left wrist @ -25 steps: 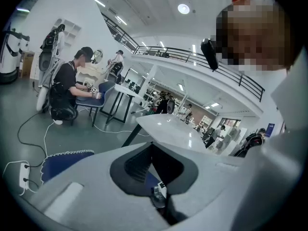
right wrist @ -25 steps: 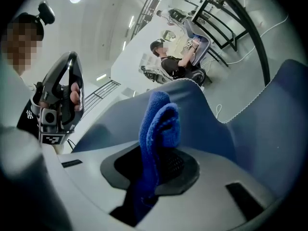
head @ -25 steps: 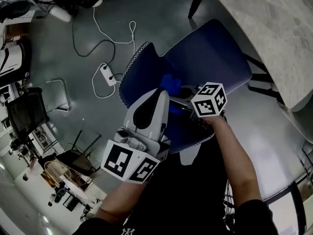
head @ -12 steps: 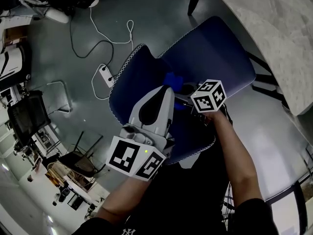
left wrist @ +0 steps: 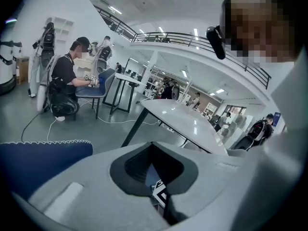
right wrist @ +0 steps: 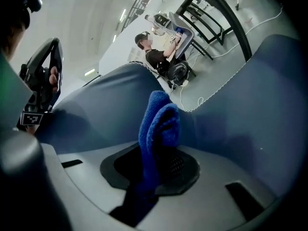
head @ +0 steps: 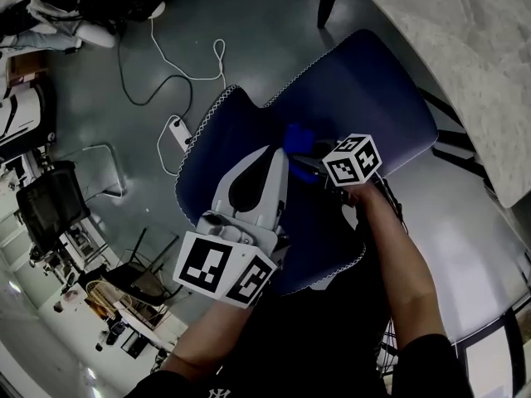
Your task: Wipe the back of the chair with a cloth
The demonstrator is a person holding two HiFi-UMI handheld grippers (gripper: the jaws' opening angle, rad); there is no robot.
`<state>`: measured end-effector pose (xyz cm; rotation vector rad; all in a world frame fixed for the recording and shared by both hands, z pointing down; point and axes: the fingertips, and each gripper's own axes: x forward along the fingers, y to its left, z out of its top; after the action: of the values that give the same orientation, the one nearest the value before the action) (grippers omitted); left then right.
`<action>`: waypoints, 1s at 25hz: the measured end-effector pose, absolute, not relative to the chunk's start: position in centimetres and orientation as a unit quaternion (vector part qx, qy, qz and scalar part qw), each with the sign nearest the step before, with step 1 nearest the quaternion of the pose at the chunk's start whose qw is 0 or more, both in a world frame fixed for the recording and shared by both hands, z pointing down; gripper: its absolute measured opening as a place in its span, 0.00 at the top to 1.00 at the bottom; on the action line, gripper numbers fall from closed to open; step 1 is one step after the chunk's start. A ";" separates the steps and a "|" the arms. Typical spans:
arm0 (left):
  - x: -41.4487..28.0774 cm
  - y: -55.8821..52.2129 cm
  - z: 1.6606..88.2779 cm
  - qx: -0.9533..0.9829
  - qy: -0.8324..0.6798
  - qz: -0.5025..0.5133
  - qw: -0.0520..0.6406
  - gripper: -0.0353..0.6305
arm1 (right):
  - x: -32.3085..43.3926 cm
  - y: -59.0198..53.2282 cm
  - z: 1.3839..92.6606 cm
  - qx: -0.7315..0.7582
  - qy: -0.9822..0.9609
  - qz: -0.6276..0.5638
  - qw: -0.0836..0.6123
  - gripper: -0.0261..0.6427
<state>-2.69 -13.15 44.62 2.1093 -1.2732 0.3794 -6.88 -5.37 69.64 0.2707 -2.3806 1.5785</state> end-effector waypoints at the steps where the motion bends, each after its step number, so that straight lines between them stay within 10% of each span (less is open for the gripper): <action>1: -2.7 -13.3 44.7 0.802 -0.484 0.143 0.318 0.93 | -6.8 -5.5 70.2 0.095 -0.820 0.548 0.137 0.83; 25: -3.8 -14.0 43.1 0.798 -0.506 0.109 0.308 0.93 | -9.0 -8.6 74.2 0.170 -0.831 0.466 0.252 0.83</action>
<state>-3.77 -14.03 43.11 2.1099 -1.3386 0.2869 -8.99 -8.60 74.24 0.4628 -2.2587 1.2677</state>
